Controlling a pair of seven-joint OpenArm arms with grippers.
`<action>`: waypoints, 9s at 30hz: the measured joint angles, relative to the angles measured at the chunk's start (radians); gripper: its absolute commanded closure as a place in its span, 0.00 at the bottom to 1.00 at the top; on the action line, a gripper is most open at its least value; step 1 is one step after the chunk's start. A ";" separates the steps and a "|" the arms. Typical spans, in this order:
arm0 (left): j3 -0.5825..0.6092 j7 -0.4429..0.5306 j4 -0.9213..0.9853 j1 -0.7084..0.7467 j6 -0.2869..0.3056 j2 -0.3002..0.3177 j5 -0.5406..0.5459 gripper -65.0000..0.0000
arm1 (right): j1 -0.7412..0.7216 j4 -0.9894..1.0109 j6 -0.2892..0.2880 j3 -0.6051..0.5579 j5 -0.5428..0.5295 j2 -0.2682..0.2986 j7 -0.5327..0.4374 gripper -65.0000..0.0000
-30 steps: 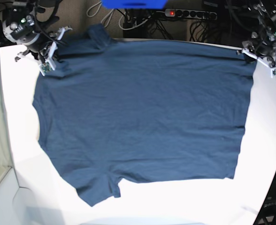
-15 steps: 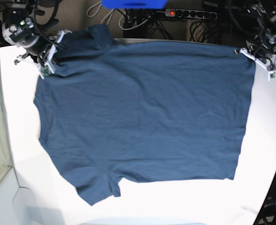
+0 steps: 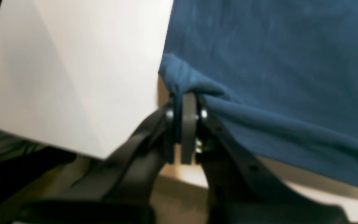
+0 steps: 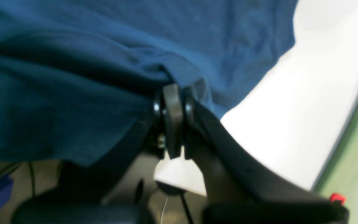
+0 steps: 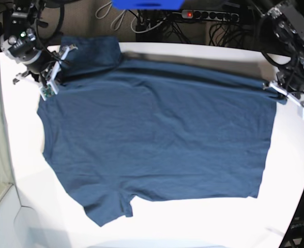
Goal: Layout the t-shirt on the table in an organized manner, then fold the t-shirt properly
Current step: 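Lift the shoulder edge with both grippers and fold it over the shirt, then regrasp the folded edge with the right gripper near the collar, then drag the folded edge away from the hem with both grippers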
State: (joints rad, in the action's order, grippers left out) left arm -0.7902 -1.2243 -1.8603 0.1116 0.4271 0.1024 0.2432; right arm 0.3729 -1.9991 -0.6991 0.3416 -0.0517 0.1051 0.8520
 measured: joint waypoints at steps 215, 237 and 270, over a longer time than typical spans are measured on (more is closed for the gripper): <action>0.031 0.384 0.568 -0.094 0.007 0.099 0.039 1.00 | -0.220 0.502 0.003 -0.019 -0.029 0.199 -0.147 1.00; 0.039 0.121 0.279 -0.176 -0.005 0.133 0.124 1.00 | -0.293 0.237 -0.003 -0.073 -0.010 0.304 0.047 1.00; -0.072 0.044 0.269 -0.130 0.003 0.130 0.120 1.00 | -0.259 0.159 -0.003 -0.058 -0.009 0.260 0.104 1.00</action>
State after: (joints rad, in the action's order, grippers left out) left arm -0.8623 -1.1801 -1.5917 -0.0185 0.4305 0.2329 0.3634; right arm 0.1139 -1.8397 -0.7025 0.2836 -0.0605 0.3653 0.9562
